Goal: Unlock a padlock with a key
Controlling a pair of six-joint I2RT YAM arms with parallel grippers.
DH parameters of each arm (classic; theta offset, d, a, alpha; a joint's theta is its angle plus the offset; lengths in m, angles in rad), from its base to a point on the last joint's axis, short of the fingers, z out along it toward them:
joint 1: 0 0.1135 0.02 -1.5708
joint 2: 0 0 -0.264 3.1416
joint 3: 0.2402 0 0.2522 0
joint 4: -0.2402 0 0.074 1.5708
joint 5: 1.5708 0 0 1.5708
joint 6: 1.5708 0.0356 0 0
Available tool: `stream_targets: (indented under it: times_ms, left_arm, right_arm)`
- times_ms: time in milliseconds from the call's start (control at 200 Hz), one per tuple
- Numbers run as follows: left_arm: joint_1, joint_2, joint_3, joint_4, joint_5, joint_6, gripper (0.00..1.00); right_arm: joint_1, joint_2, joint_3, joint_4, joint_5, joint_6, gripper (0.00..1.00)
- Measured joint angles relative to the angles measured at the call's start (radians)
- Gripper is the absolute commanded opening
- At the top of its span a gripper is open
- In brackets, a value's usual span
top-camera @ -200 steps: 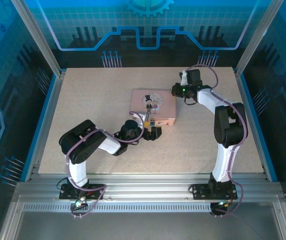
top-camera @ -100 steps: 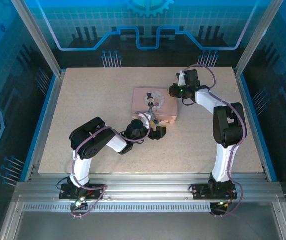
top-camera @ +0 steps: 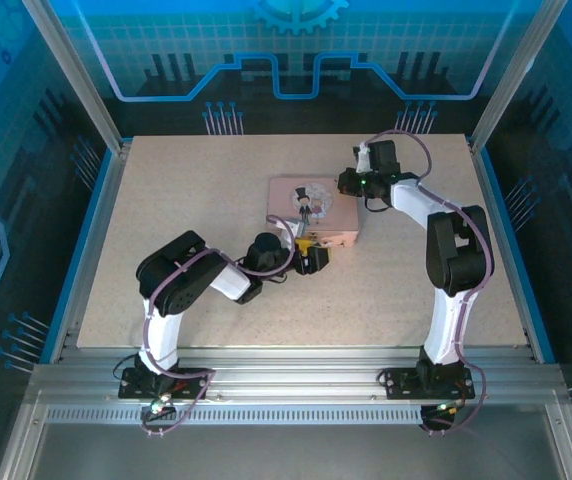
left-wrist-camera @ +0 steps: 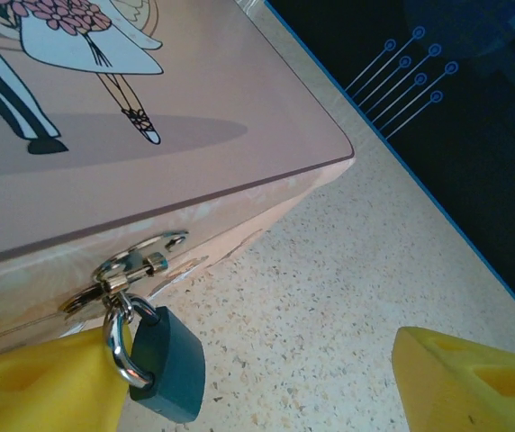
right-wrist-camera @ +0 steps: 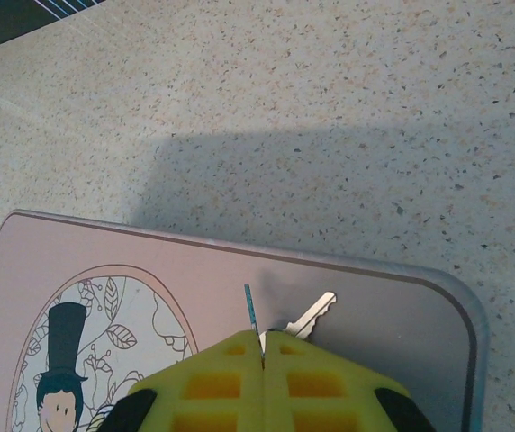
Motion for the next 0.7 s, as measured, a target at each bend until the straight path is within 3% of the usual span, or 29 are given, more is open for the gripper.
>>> stream_targets:
  times_ms: [405, 700]
  left_arm:
    - [0.003, 0.047, 0.048, -0.006, 0.017, -0.065, 0.77]
    - [0.005, 0.052, 0.053, -0.032, 0.007, -0.091, 0.60]
  right_arm:
    - [0.000, -0.002, -0.010, 0.023, 0.000, 0.000, 0.00]
    - [0.000, -0.007, -0.016, 0.023, 0.000, 0.000, 0.00]
